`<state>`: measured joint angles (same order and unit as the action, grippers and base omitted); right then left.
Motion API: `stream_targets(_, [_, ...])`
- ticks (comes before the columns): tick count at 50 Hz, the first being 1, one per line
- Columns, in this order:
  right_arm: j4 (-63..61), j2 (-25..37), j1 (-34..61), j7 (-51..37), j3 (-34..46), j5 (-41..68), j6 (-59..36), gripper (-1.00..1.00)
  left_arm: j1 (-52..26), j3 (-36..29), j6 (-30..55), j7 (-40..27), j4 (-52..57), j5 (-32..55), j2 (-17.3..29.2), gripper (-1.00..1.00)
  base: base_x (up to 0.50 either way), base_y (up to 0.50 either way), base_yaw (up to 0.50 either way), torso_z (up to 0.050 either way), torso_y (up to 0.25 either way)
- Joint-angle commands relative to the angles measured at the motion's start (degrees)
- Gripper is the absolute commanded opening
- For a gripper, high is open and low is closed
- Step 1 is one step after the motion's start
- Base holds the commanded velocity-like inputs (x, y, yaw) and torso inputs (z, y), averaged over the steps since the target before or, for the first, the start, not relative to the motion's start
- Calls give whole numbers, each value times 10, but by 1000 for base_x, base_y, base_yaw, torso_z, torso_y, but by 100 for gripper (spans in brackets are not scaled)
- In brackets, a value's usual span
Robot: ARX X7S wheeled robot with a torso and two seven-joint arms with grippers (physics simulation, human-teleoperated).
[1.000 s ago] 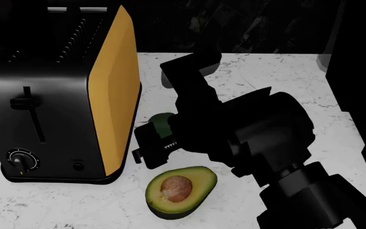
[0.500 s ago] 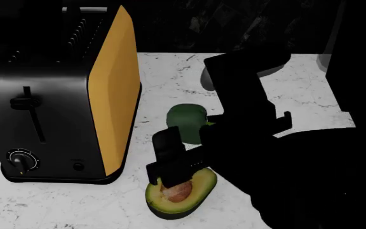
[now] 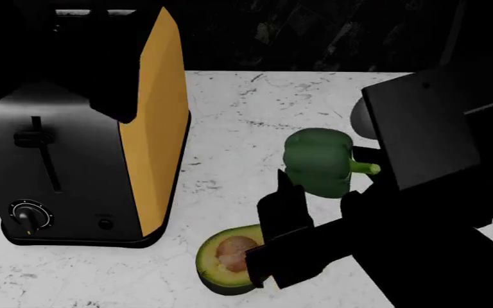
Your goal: Place the avocado, onion, tomato and bell pepper on the cutting board.
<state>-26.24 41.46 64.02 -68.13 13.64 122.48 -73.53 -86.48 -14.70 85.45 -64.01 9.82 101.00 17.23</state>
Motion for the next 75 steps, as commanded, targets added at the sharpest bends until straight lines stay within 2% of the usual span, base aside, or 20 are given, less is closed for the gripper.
stream_targets(1, [-28, 42, 19, -40, -13, 57, 26, -100, -105, -80, -24, -78, -82, 215, -7, 100, 0, 0, 0, 0, 0])
stream_targets(7, [-39, 66, 33, -56, -14, 82, 42, -100, -139, -107, -5, -49, -119, 217, -20, 100, 0, 0, 0, 0, 0])
stream_targets(11, [-49, 85, 31, -63, -18, 95, 51, -100, -179, -148, -28, -45, -157, 294, -31, 100, 0, 0, 0, 0, 0])
stream_targets(16, [-55, 101, 35, -69, -22, 106, 59, -100, -204, -171, -29, -43, -175, 303, -40, 100, 0, 0, 0, 0, 0])
stream_targets(20, [-59, 112, 32, -68, -33, 105, 62, -100, -204, -180, -14, -25, -200, 275, -48, 100, 0, 0, 0, 0, 0])
stream_targets(23, [-62, 111, 26, -65, -34, 99, 61, -100, -208, -205, -33, -27, -217, 320, -50, 100, 0, 0, 0, 0, 0])
stream_targets(31, [-57, 130, 53, -71, -26, 114, 64, -100, -204, -234, -46, -22, -219, 347, -65, 100, 0, 0, 0, 0, 0])
stream_targets(40, [-60, 179, 102, -98, -7, 163, 74, -100, -193, -233, -36, 7, -229, 306, -83, 100, 0, 0, 0, 0, 0])
stream_targets(50, [-52, 228, 179, -130, 32, 224, 74, -100, -175, -235, -37, 28, -230, 278, -84, 100, 0, 0, 0, 0, 0])
stream_targets(64, [-36, 255, 269, -165, 93, 273, 66, -100, -105, -239, -38, 63, -219, 233, -71, 100, 0, 0, 0, 0, 0])
stream_targets(75, [-29, 258, 315, -177, 123, 289, 67, -100, -51, -231, -39, 127, -225, 158, -78, 100, 0, 0, 0, 0, 0])
